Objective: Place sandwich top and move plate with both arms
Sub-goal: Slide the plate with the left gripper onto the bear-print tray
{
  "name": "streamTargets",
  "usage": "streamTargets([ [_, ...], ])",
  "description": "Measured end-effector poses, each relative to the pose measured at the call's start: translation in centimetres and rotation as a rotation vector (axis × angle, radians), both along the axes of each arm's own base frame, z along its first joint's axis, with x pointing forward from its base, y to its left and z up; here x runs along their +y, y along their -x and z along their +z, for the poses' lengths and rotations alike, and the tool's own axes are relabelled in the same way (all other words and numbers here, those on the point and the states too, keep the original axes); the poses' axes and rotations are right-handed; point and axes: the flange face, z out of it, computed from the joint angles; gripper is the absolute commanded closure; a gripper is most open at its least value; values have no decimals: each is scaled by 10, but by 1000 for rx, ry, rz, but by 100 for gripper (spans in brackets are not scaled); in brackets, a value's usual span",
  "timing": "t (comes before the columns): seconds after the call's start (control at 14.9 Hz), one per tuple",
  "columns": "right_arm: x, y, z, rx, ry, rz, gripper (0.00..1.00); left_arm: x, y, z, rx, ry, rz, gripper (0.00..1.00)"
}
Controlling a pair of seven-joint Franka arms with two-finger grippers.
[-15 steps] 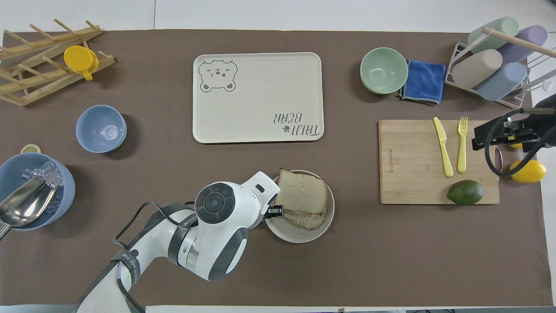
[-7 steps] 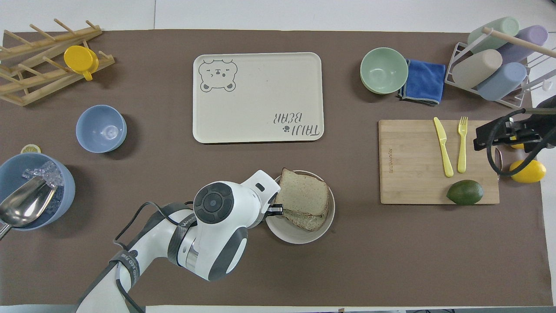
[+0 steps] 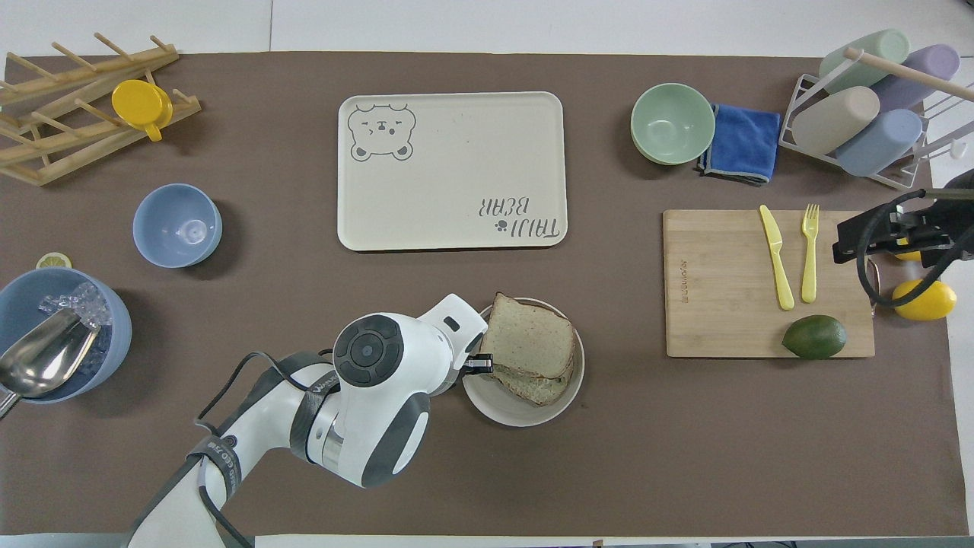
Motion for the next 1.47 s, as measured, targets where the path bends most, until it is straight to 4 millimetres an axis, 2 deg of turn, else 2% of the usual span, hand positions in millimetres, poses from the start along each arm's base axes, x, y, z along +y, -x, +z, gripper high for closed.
streamTargets([
  [0.47, 0, 0, 0, 0, 0, -1, 0, 24, -36, 23, 56, 39, -3, 100],
  [1.14, 0, 0, 0, 0, 0, -1, 0, 39, -63, 47, 87, 99, 15, 100],
  [1.47, 0, 0, 0, 0, 0, -1, 0, 54, -81, 59, 92, 140, 39, 100],
])
